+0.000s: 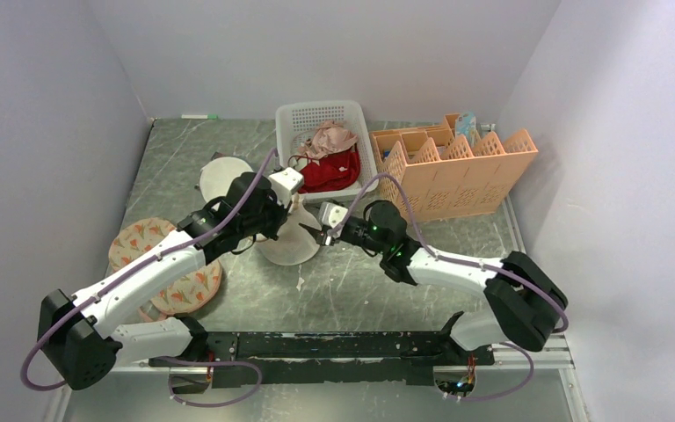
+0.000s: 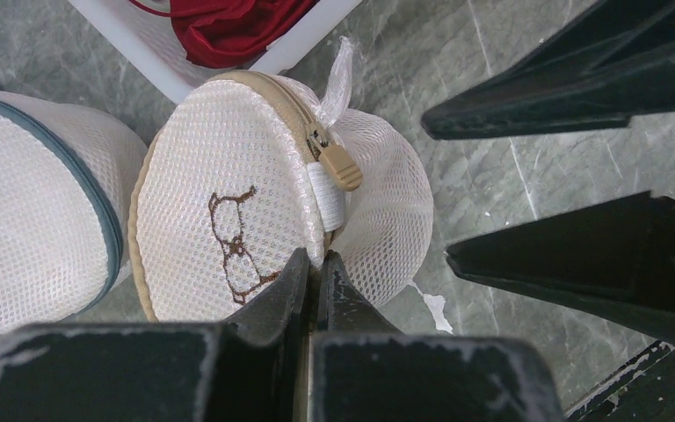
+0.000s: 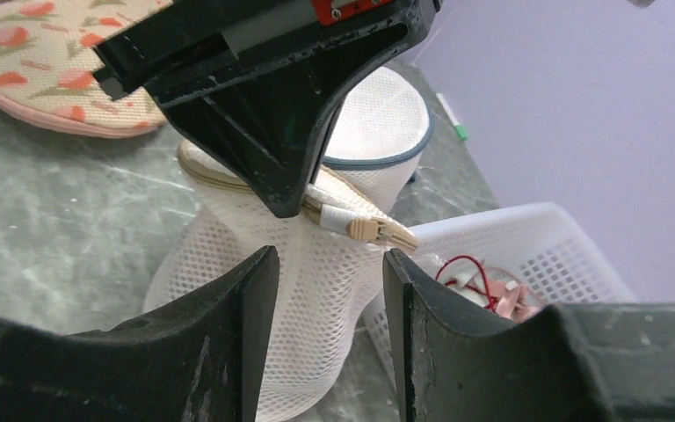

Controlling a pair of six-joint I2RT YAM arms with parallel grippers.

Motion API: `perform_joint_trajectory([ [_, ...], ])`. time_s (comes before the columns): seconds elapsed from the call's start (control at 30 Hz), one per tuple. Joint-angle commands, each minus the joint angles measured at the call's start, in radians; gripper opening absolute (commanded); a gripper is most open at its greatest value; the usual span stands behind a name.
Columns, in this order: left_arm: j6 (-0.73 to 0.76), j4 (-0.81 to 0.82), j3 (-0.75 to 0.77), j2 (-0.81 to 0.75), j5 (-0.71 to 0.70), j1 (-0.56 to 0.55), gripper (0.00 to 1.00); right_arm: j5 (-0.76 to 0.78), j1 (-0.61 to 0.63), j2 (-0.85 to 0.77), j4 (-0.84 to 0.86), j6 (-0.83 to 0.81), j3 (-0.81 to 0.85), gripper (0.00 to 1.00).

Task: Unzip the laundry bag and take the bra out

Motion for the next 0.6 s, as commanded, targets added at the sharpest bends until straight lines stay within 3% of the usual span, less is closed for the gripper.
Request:
perform_joint_trajectory([
  [0.0, -0.003, 0.032, 0.009, -0.02, 0.023, 0.002, 0.07, 0.006, 0.0, 0.051, 0.14, -0.12, 0.025, 0.47],
  [0.17, -0.002, 0.03, 0.011, -0.021, 0.028, 0.002, 0.07, 0.0, 0.0, 0.112, 0.177, -0.106, 0.052, 0.47],
  [0.57, -0.003, 0.024, 0.016, -0.019, 0.05, 0.002, 0.07, 0.065, 0.0, 0.186, 0.23, -0.063, 0.082, 0.34],
])
